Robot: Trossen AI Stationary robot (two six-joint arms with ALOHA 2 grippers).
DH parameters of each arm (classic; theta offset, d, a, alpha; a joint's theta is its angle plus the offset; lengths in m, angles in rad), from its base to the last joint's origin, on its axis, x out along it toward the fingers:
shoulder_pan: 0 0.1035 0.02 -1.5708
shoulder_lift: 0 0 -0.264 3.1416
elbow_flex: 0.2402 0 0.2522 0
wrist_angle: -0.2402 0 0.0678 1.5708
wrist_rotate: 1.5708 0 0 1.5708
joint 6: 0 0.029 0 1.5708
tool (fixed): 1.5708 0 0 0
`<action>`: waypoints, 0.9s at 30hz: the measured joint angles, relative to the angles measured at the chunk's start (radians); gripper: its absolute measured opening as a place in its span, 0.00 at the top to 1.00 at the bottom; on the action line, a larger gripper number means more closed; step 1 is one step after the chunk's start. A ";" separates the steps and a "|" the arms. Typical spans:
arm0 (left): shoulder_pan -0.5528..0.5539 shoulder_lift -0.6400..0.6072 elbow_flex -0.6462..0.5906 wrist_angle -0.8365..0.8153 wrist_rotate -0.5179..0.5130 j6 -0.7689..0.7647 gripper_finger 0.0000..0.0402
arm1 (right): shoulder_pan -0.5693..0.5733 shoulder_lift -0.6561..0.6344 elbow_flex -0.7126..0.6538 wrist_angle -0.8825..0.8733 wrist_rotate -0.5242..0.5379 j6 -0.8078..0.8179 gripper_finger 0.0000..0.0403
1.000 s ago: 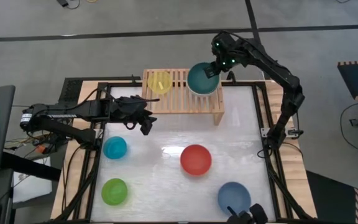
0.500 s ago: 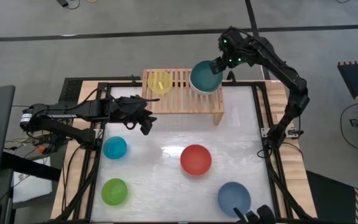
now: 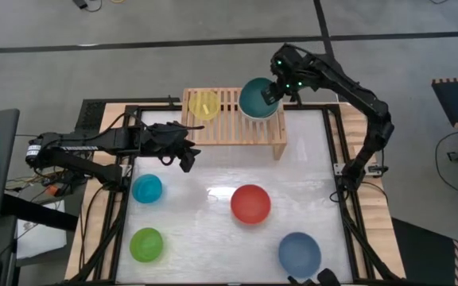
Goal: Place and stack bowls onto a shelf
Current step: Stack the green bowl on top of the white bowl on the shelf
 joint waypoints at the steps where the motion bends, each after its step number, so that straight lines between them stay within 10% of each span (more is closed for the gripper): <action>1: 0.000 0.000 0.000 0.000 0.000 0.000 0.57 | 0.003 -0.005 0.006 0.010 0.000 0.000 0.60; 27: 0.001 0.000 0.000 0.000 -0.023 -0.001 0.57 | 0.002 -0.004 -0.078 0.075 -0.002 0.002 0.94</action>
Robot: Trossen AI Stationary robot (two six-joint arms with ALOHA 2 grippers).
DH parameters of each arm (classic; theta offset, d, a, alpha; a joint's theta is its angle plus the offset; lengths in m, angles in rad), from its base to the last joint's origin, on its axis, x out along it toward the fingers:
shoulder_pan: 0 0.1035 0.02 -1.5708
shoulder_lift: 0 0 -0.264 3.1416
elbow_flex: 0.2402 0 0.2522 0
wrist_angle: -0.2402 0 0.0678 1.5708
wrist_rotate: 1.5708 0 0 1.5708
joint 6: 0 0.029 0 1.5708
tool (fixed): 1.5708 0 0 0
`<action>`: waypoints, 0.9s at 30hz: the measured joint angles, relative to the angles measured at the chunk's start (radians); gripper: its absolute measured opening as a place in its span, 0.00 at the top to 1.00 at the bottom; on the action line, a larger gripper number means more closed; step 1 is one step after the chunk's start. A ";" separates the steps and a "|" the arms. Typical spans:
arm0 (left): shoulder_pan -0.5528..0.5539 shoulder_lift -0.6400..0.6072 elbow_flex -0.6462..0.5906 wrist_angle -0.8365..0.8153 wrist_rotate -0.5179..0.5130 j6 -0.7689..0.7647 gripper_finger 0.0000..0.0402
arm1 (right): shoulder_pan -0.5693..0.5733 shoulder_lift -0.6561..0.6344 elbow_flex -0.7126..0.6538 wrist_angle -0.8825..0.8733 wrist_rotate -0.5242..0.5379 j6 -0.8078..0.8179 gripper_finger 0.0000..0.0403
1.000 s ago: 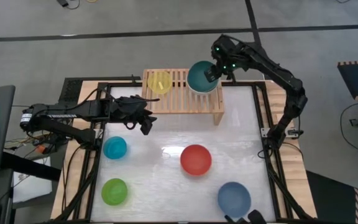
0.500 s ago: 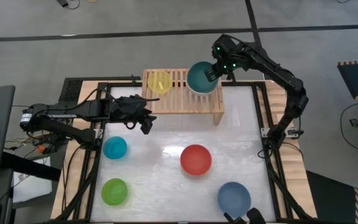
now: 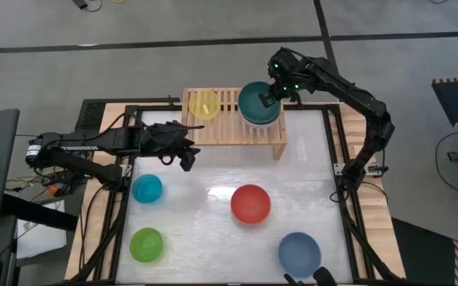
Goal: Place and stack bowls onto a shelf
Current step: Stack the green bowl on top of the white bowl on the shelf
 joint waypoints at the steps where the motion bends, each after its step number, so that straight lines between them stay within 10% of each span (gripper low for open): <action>1: 0.000 0.000 0.000 0.000 0.000 0.000 0.57 | 0.000 -0.003 0.000 -0.001 0.000 0.002 0.94; 27: 0.015 0.000 0.000 -0.021 0.008 0.026 0.57 | -0.030 -0.014 0.002 -0.026 -0.132 0.080 0.85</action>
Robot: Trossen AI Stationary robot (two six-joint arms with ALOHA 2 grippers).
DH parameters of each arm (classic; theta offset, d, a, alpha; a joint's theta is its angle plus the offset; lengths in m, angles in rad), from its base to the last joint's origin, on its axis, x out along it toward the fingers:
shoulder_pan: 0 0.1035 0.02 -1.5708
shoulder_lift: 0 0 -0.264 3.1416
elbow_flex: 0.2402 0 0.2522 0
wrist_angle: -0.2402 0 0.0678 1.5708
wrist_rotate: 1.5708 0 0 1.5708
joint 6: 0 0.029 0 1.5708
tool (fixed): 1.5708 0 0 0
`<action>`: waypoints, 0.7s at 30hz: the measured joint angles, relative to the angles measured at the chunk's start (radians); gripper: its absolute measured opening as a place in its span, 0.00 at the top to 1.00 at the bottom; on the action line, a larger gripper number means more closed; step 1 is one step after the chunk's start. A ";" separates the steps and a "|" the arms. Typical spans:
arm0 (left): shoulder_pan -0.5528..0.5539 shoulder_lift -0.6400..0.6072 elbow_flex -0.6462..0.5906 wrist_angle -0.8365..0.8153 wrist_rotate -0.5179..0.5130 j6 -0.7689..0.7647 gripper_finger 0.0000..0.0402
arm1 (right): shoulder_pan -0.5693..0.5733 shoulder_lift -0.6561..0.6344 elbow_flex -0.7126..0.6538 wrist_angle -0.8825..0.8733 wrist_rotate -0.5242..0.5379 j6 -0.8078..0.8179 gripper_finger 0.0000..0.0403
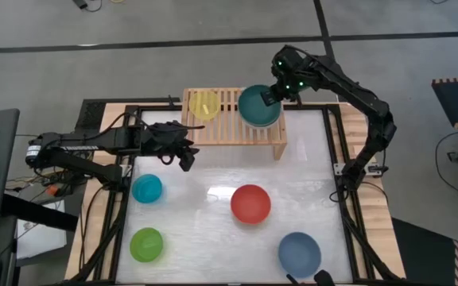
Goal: Place and stack bowls onto a shelf
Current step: Stack the green bowl on top of the white bowl on the shelf, then stack the orange bowl on top of the green bowl on the shelf
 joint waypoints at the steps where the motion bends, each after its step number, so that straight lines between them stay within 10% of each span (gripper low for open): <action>1: 0.000 0.000 0.000 -0.002 0.007 0.000 0.57 | 0.003 0.000 0.000 0.007 0.000 0.004 0.83; 12: -0.037 -0.014 0.000 -0.111 0.091 -0.040 0.57 | 0.044 -0.031 0.000 -0.024 0.145 0.117 0.46; 21: -0.143 -0.021 0.000 -0.288 0.084 0.018 0.57 | 0.378 -0.127 0.000 -0.263 0.439 0.482 0.53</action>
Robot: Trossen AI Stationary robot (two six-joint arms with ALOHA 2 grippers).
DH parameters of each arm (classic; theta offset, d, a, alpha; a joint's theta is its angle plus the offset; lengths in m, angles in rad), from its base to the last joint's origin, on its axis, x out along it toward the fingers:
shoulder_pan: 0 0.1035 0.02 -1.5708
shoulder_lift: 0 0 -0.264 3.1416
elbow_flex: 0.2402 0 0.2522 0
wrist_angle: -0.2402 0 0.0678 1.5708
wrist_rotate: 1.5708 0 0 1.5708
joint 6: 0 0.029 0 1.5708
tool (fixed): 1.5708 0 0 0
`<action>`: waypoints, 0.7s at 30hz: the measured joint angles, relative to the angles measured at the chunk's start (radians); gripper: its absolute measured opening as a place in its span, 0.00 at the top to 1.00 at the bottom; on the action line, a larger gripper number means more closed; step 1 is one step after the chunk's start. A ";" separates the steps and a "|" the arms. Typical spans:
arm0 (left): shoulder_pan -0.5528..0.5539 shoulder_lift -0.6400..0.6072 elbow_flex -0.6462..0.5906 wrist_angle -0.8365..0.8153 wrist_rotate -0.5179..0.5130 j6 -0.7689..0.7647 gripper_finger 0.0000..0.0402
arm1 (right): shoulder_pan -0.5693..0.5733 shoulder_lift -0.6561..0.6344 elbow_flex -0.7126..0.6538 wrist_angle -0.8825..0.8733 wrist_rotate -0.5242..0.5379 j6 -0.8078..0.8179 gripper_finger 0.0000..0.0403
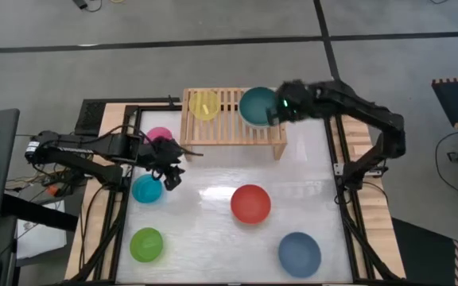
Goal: Place and stack bowls onto a shelf
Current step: Stack the orange bowl on top of the green bowl on the shelf
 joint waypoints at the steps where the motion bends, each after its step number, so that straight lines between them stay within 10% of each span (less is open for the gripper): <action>1: -0.011 0.007 0.000 -0.022 -0.011 0.012 0.57 | 0.046 -0.004 0.001 -0.030 0.010 0.064 0.55; 11: -0.097 0.088 -0.001 -0.020 -0.028 0.057 0.57 | 0.341 -0.050 -0.197 -0.072 -0.094 0.355 0.70; 21: -0.080 0.269 -0.001 0.338 0.055 0.069 0.57 | 0.430 -0.032 -0.487 0.203 -0.247 0.415 0.72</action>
